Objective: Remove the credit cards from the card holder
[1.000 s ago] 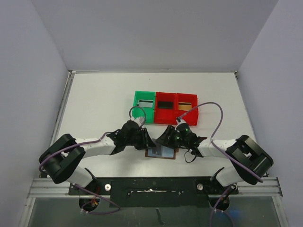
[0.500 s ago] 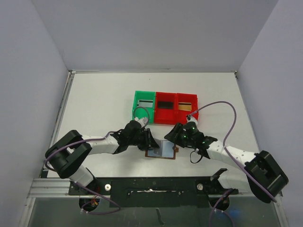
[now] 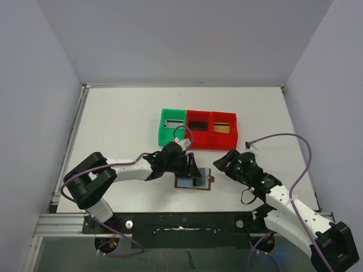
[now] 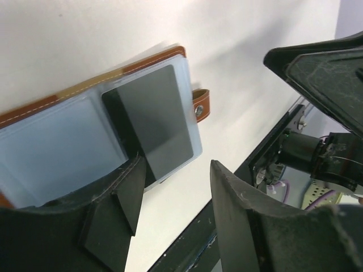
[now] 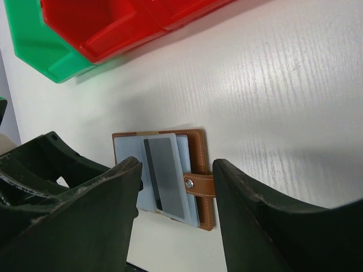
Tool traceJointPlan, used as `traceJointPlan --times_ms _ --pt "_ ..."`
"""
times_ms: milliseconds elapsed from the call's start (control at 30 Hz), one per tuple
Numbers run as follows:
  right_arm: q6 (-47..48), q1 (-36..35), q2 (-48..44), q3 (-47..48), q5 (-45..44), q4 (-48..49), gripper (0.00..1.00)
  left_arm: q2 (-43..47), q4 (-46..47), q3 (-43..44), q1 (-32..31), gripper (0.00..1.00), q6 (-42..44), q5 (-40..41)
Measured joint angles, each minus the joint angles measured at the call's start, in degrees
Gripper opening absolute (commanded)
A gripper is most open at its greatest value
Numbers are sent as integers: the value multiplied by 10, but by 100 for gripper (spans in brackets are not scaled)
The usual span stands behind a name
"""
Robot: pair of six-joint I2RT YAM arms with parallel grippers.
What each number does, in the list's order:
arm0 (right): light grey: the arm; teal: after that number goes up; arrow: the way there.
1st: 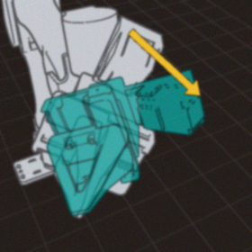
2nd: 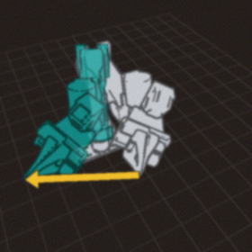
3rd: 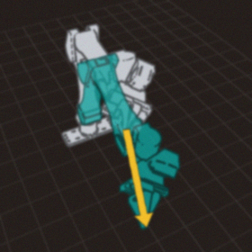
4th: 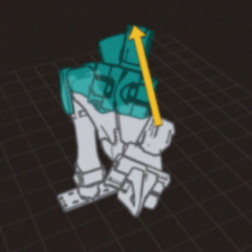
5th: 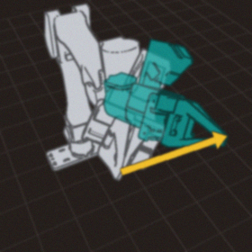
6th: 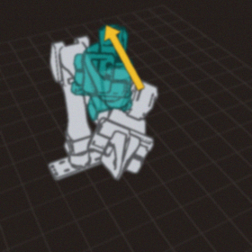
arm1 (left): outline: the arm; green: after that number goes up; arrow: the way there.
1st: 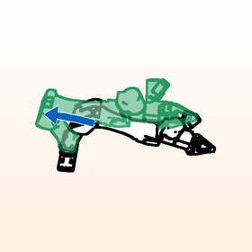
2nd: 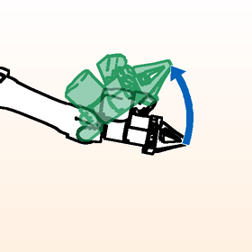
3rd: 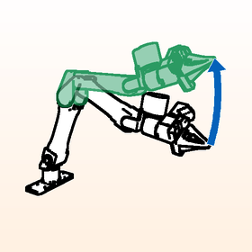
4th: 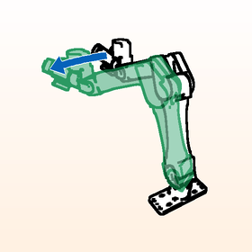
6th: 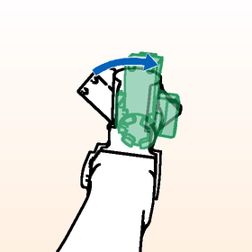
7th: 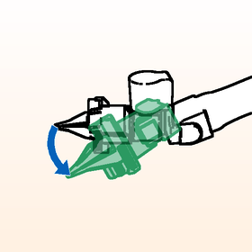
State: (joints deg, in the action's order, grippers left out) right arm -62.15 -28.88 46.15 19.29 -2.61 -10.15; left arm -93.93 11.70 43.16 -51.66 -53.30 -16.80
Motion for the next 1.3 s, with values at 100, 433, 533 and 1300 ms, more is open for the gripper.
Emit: traceJointPlan --times_ms 100,433,533,1300 --pt "0 0 -2 -2 8 -2 54 2 -16 0 0 48 4 9" --pt "5 0 25 -2 52 14 53 117 -29 -48 8 48 -7 71" --pt "7 0 26 -2 66 24 49 158 -29 -80 23 49 -20 92" --pt "56 -111 243 129 32 10 29 161 -1 -132 67 48 -50 54"
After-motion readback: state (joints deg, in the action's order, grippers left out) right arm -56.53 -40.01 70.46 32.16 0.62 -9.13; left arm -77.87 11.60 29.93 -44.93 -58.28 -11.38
